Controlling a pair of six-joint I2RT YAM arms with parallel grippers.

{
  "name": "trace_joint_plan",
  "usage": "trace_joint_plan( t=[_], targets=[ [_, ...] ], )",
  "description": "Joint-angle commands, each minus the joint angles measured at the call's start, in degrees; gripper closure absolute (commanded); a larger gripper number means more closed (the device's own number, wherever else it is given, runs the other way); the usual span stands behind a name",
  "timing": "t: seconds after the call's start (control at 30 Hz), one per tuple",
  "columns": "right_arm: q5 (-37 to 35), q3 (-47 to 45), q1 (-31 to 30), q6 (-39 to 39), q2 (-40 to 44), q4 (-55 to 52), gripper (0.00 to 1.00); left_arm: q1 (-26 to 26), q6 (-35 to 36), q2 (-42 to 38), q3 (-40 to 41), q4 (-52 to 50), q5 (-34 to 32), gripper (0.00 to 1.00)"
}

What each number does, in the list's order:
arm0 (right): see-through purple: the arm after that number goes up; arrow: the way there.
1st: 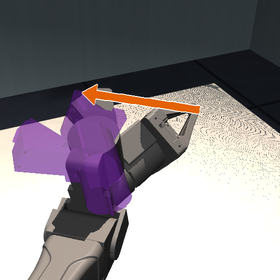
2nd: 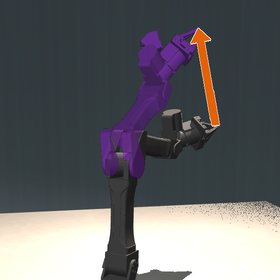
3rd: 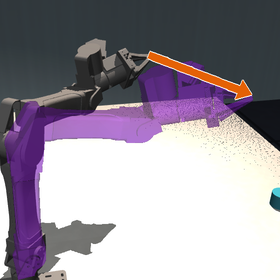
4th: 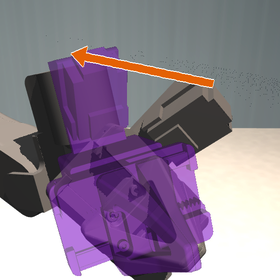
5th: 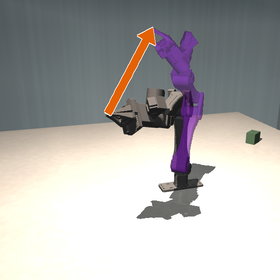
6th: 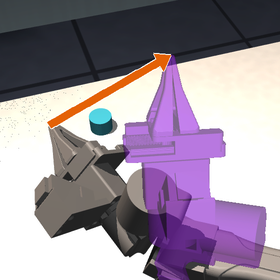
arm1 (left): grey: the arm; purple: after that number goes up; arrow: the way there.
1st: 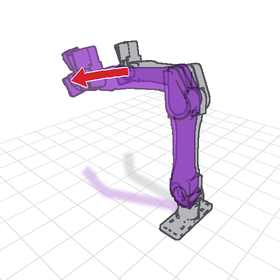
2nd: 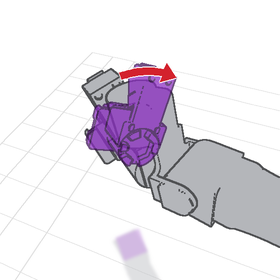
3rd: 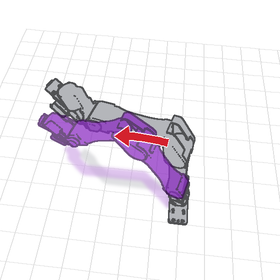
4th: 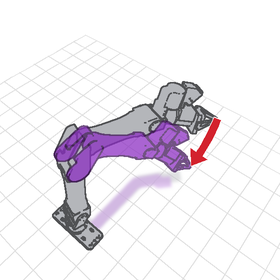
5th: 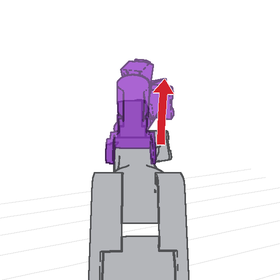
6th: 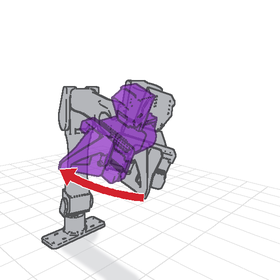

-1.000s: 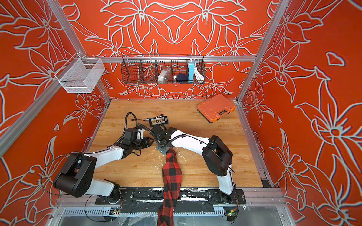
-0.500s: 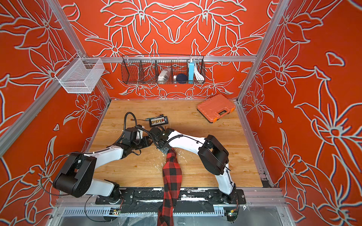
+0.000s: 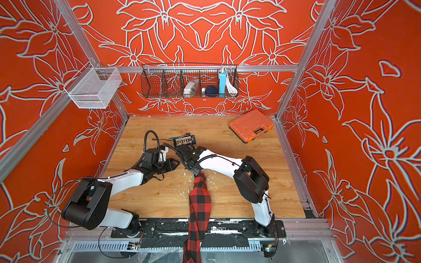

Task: Take off the watch
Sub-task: Untie the watch from the hand.

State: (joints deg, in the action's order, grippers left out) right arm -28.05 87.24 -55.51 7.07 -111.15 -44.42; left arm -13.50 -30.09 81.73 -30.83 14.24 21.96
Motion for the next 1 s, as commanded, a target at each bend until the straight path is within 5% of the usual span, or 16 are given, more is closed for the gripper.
trace_joint_plan(
  t=[0.0, 0.57, 0.77, 0.97],
  targets=[
    [-2.9, -1.0, 1.1, -1.0, 2.6, -0.1, 0.02, 0.3, -0.6, 0.0, -0.5, 0.4, 0.9, 0.62],
    [-2.0, -10.8, 10.1, -2.0, 10.1, 2.4, 0.02, 0.3, -0.1, -0.2, -1.0, -0.7, 1.0, 0.63],
    [14.6, -15.4, 15.0, 1.0, 15.5, 6.2, 0.05, 0.3, 1.1, -1.2, -1.6, -2.4, 1.2, 0.63],
    [26.2, -15.8, 17.0, 2.8, 15.6, 5.9, 0.27, 0.3, 1.3, -1.4, -1.7, -3.3, 2.0, 0.63]
  ],
)
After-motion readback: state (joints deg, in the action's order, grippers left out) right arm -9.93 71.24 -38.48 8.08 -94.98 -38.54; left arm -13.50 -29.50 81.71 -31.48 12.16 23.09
